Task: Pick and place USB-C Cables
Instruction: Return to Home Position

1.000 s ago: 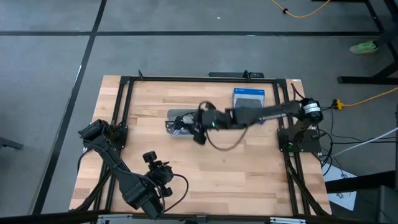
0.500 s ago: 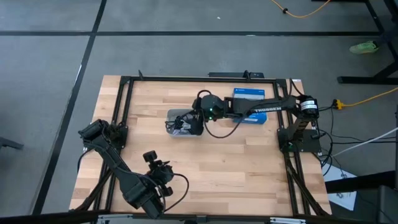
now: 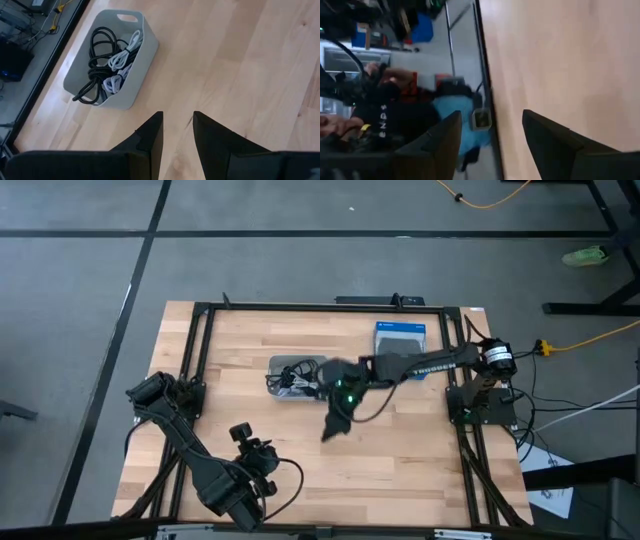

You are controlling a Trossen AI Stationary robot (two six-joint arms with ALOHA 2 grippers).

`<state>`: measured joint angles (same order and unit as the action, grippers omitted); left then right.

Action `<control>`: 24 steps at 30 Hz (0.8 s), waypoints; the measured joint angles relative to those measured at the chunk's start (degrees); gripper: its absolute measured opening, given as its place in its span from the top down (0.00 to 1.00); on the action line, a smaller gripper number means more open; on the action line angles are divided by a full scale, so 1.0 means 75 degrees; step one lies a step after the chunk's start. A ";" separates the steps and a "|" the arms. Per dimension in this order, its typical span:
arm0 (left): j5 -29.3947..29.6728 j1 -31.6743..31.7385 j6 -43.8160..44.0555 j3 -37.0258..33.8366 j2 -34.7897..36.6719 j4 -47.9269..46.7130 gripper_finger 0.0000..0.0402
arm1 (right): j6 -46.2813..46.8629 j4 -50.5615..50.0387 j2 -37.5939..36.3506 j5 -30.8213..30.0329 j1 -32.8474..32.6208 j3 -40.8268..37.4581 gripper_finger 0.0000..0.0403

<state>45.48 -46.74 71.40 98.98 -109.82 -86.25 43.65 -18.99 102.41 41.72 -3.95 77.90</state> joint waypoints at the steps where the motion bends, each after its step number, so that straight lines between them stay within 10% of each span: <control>1: -0.0003 0.0000 0.0000 0.0000 0.0000 -0.0001 0.75 | 0.0209 -0.0051 0.0002 -0.0021 -0.0174 -0.0003 0.47; 12: -0.0539 0.0011 -0.0948 0.0000 0.0000 0.0180 0.75 | -0.1754 -0.0413 -0.0174 -0.1891 -0.2399 -0.0017 0.47; 24: 0.0934 -0.0145 -0.1901 0.0000 0.0239 -0.0154 0.75 | -0.2820 0.0902 -0.3915 -0.6432 -0.5008 -0.2211 0.47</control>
<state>52.48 -47.83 57.14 98.98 -108.03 -87.41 22.51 -12.22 73.05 -6.52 -41.51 61.32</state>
